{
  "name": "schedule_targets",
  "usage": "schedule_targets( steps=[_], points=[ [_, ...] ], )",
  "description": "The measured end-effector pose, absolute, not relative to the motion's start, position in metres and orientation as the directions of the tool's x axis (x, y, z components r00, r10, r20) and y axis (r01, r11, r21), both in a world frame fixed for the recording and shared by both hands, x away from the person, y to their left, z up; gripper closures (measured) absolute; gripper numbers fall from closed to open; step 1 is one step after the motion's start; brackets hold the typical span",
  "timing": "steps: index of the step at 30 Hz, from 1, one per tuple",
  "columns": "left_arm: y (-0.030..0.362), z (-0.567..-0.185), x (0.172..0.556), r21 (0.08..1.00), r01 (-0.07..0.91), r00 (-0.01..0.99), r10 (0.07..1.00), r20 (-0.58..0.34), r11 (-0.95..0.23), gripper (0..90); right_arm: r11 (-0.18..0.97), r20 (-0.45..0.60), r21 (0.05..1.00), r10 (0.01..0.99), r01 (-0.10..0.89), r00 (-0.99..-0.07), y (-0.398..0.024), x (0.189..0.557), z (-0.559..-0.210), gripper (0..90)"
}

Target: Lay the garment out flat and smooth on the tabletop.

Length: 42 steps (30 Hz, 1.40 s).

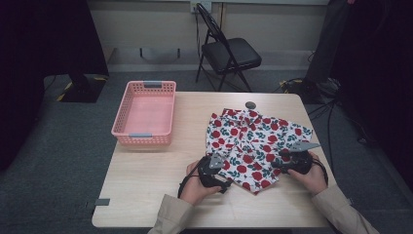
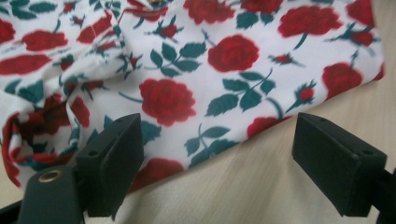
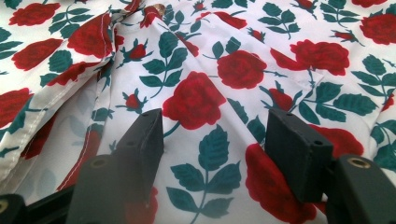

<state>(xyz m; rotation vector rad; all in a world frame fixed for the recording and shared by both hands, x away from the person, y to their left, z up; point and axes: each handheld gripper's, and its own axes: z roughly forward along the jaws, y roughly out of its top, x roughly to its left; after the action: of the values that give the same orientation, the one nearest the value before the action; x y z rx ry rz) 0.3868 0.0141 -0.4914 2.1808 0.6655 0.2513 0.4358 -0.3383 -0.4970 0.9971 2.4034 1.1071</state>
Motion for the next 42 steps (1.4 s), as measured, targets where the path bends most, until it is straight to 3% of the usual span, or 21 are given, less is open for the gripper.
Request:
schedule_targets(
  steps=[7, 19, 25, 26, 28, 29, 32, 42],
  points=[
    [0.018, -0.476, 0.394, 0.793, 0.377, 0.826, 0.561, -0.055, -0.478, 17.2, 0.459, 0.008, 0.757, 0.705, 0.465, -0.709, -0.339, 0.435, -0.497, 36.7],
    [0.014, -0.471, 0.427, 0.786, 0.385, 0.782, 0.623, 0.001, -0.484, 32.8, 0.458, 0.01, 0.758, 0.705, 0.465, -0.71, -0.339, 0.435, -0.497, 36.7],
    [-0.005, -0.483, 0.447, 0.753, 0.355, 0.8, 0.596, 0.062, -0.554, 49.1, 0.459, 0.008, 0.757, 0.705, 0.465, -0.709, -0.339, 0.435, -0.497, 36.8],
    [-0.007, -0.486, 0.449, 0.737, 0.359, 0.802, 0.593, 0.07, -0.573, 57.5, 0.458, 0.008, 0.757, 0.705, 0.465, -0.709, -0.339, 0.435, -0.497, 36.8],
    [-0.007, -0.489, 0.452, 0.731, 0.368, 0.796, 0.6, 0.072, -0.575, 63.0, 0.459, 0.008, 0.757, 0.705, 0.465, -0.709, -0.339, 0.435, -0.497, 36.8],
    [-0.006, -0.489, 0.452, 0.732, 0.368, 0.795, 0.603, 0.073, -0.573, 72.7, 0.459, 0.008, 0.757, 0.705, 0.465, -0.709, -0.339, 0.435, -0.497, 36.8],
    [0.0, -0.484, 0.453, 0.736, 0.399, 0.765, 0.641, 0.061, -0.547, 82.6, 0.459, 0.008, 0.757, 0.706, 0.465, -0.709, -0.339, 0.435, -0.497, 36.8],
    [0.045, -0.467, 0.443, 0.751, 0.447, 0.733, 0.68, 0.003, -0.485, 86.2, 0.458, 0.009, 0.758, 0.705, 0.465, -0.709, -0.339, 0.435, -0.497, 36.8]
  ],
)
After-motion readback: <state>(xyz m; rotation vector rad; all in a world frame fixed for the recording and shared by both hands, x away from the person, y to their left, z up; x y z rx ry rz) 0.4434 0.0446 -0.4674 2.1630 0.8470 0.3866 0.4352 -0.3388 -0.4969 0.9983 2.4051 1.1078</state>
